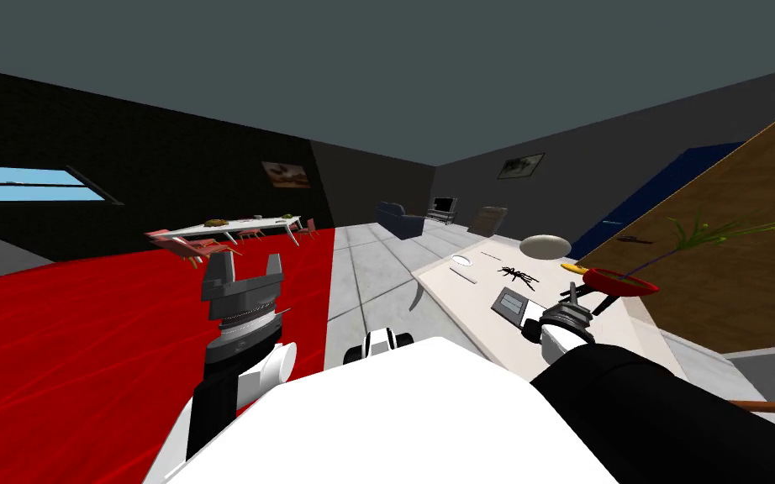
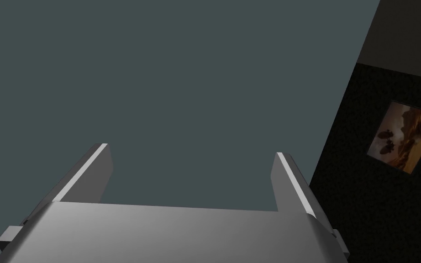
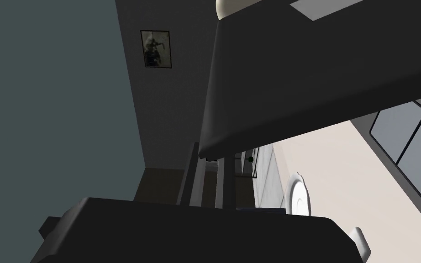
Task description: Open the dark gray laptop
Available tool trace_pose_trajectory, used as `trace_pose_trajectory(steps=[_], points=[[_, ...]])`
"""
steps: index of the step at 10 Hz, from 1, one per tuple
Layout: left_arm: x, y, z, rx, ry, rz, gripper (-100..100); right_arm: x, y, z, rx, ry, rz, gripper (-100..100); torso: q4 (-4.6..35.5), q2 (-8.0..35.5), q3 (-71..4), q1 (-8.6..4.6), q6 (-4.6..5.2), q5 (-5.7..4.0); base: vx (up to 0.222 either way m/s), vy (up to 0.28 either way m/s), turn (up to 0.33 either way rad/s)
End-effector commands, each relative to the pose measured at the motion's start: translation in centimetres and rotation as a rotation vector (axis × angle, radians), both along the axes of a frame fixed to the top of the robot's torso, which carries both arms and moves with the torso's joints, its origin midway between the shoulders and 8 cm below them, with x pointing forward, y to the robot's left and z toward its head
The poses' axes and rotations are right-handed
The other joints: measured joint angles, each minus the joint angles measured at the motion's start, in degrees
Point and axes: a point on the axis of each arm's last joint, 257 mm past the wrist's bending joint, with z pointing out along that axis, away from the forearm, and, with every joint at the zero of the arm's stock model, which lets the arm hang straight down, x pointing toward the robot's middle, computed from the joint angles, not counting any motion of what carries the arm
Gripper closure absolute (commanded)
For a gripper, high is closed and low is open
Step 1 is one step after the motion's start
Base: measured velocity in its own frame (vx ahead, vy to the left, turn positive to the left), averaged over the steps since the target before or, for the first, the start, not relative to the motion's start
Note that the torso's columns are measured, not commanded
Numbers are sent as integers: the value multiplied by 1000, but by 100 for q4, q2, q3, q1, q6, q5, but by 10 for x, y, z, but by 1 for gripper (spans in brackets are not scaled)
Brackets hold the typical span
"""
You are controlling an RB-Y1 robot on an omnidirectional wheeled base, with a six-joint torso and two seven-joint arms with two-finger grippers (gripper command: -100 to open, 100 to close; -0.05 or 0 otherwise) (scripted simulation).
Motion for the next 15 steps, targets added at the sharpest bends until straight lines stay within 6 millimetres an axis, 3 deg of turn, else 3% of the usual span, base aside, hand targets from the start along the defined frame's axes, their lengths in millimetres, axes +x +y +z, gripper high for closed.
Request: trace_pose_trajectory(steps=[1,8,14,15], points=[[0,0,0,0,0,0,0,-9,-5,-4,-7,26,-24,100,3,9,5,3,-7,0,-27,15,68],[0,0,0,0,0,0,0,-56,0,-44,-50,261,-240,100,11,25,10,52,-20,29,-106,-36,280],[0,0,0,0,0,0,0,-84,16,-67,-60,442,-376,100,7,9,1,41,-15,27,-103,-19,214],[0,0,0,0,0,0,0,-79,13,-65,-58,416,-357,100,5,3,-3,48,-24,28,-41,-7,49]])
